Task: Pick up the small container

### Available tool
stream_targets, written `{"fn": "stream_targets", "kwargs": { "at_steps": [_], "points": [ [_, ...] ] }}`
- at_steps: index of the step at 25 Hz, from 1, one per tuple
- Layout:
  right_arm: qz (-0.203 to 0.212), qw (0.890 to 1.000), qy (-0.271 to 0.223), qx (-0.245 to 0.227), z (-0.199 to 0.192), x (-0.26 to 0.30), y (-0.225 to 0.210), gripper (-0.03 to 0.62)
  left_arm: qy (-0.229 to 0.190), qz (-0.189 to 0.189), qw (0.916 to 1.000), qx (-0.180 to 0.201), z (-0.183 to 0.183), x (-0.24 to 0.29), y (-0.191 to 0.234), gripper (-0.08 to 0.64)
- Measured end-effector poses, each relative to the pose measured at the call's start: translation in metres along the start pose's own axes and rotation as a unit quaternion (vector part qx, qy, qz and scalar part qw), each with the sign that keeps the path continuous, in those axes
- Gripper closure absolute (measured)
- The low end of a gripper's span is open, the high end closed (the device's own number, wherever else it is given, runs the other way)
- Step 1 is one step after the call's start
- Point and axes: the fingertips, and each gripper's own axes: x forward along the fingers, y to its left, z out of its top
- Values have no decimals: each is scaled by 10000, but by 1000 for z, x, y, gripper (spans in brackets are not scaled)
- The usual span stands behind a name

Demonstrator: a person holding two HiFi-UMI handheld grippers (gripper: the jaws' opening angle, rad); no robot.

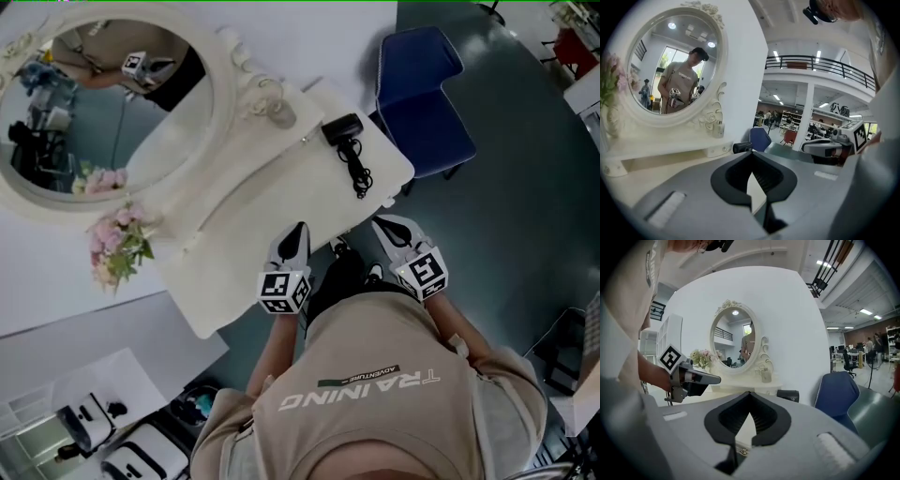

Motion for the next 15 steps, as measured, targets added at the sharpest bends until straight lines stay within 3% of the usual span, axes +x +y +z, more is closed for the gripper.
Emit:
{"fn": "stream_targets", "kwargs": {
  "at_steps": [2,8,15],
  "points": [
    [-15,10000,84,-49,6,14,-5,589,-11,-57,9999,-122,7,14,10,545],
    [60,9994,-45,-345,55,64,-26,589,-336,-175,9990,245,55,51,32,545],
    [38,9973,-319,-662,99,110,-40,589,-386,-487,9979,203,65,77,44,545]
  ]
}}
